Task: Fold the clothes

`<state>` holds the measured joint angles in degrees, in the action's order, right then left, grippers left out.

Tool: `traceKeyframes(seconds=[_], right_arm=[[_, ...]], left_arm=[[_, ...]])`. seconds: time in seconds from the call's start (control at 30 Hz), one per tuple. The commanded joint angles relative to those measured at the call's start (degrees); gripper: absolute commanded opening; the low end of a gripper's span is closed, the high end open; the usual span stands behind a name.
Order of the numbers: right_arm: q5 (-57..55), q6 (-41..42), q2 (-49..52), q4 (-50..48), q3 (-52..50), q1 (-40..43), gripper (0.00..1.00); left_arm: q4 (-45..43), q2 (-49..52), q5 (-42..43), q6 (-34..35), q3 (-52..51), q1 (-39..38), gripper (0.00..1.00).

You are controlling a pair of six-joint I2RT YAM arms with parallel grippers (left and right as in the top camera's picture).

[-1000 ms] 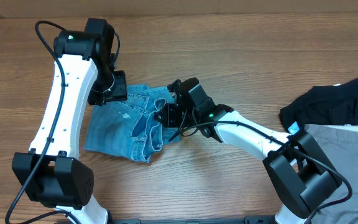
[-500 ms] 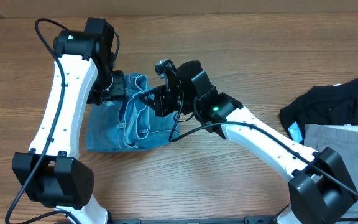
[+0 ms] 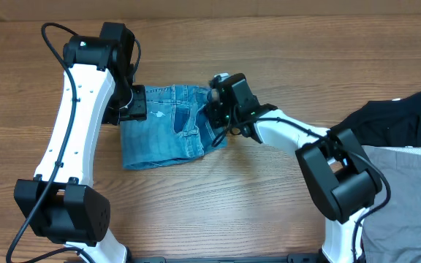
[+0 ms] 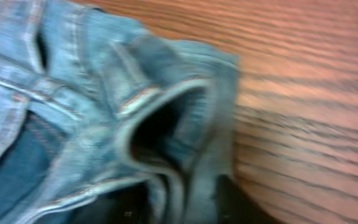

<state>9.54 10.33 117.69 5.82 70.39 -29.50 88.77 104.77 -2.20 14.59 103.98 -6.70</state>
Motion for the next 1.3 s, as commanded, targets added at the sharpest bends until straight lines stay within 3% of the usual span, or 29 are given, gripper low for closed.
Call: traceKeyframes(seconds=[0.0, 0.13, 0.27, 0.37, 0.4, 0.47, 0.6, 0.73, 0.77, 0.83, 0.87, 1.0, 1.1, 1.27], right_arm=[[-1.8, -0.3, -3.3, 4.0, 1.3, 3.1, 0.51], [0.0, 0.3, -12.5, 14.1, 1.3, 5.2, 0.55], [19.1, 0.4, -19.1, 24.4, 1.3, 4.3, 0.56], [23.6, 3.8, -18.6, 28.0, 0.9, 2.0, 0.54], [23.5, 4.7, -17.9, 27.4, 0.4, 0.7, 0.53], [20.7, 5.2, -16.4, 26.3, -0.1, -1.5, 0.52], [4.7, 12.3, -10.7, 25.5, -0.1, -4.6, 0.46], [4.3, 12.4, -8.7, 22.0, -0.1, -3.8, 0.41], [5.7, 12.3, -8.7, 20.6, 0.0, -3.6, 0.23], [8.3, 11.0, -8.8, 19.7, 0.6, -3.4, 0.06], [9.5, 9.7, -9.0, 19.8, 1.3, -3.2, 0.04], [7.9, 6.4, -11.7, 24.7, 6.7, -1.8, 0.04], [-5.7, 5.7, -13.0, 33.6, 13.5, -1.6, 0.04], [-3.3, 6.1, -12.2, 34.4, 12.0, -1.5, 0.04]], left_arm=[[0.1, -0.9, 0.1, -0.9, 0.7, 0.0, 0.54], [0.0, -0.9, -2.0, -0.9, 0.7, 0.0, 0.58], [-1.2, -0.9, -2.2, -0.9, 0.6, 0.0, 0.65], [-3.0, -0.9, -1.5, -1.0, 0.0, 0.0, 0.6], [-3.9, -0.9, -0.4, -1.8, -0.6, 0.0, 0.51], [-5.2, -0.9, 1.4, -2.7, -1.7, 0.0, 0.48], [-9.1, -0.9, 2.3, -2.8, -6.2, 0.0, 0.56], [-12.6, -0.9, 2.5, -2.9, -12.4, 0.0, 0.59], [-14.0, -0.9, 3.7, -3.0, -14.6, 0.0, 0.59], [-16.0, -0.9, 5.1, -3.1, -17.0, 0.0, 0.59], [-17.0, -0.9, 5.8, -3.1, -18.1, 0.0, 0.59], [-20.5, -0.8, 7.4, -3.1, -21.6, 0.0, 0.65], [-23.3, -0.8, 7.3, -3.1, -22.8, 0.0, 0.72], [-26.1, -0.9, 7.4, -3.0, -25.2, 0.0, 0.74]])
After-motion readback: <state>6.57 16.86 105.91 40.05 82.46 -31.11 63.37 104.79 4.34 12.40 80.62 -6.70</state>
